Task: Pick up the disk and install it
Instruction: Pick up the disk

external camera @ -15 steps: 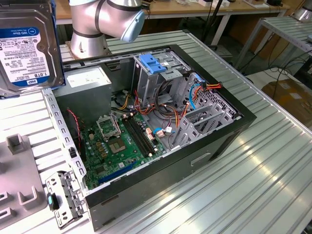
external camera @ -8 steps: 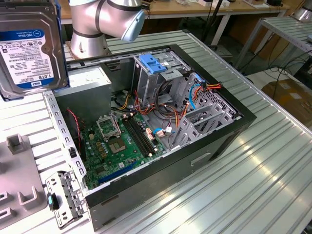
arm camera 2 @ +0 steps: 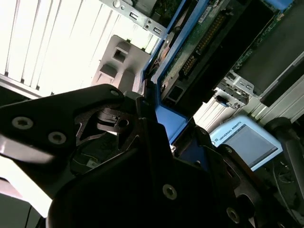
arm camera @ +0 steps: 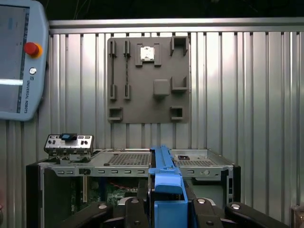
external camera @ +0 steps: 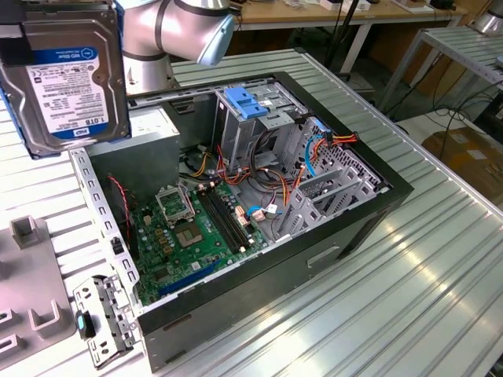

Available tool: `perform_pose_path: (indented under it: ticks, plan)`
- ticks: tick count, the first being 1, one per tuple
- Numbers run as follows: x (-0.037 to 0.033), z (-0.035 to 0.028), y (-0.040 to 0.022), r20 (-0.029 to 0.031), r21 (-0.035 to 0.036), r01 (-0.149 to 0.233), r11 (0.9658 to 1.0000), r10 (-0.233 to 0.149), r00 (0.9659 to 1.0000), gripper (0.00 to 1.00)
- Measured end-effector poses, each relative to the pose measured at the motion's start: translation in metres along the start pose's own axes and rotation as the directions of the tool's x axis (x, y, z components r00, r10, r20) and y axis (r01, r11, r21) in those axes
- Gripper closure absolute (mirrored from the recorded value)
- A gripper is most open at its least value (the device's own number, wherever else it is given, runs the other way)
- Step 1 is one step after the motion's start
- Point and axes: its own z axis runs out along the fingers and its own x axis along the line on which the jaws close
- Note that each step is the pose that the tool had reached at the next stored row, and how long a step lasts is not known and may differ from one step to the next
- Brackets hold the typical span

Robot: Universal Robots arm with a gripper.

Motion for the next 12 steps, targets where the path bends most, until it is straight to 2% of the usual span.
perform_pose_path:
  ticks: [4, 5, 8, 12]
  plan:
    - [0.0012, -0.0001, -0.0176, 0.0001, -0.0004, 0.0, 1.0, 0.0, 1.0, 0.63]
    - [0.0015, -0.0002, -0.0244, 0.0001, -0.0007, 0.0, 1.0, 0.0, 1.0, 0.63]
    - [0.0021, -0.0004, -0.0385, -0.0001, -0.0013, 0.0, 1.0, 0.0, 1.0, 0.63]
    - [0.0031, -0.0004, -0.0545, 0.0001, -0.0014, 0.0, 1.0, 0.0, 1.0, 0.63]
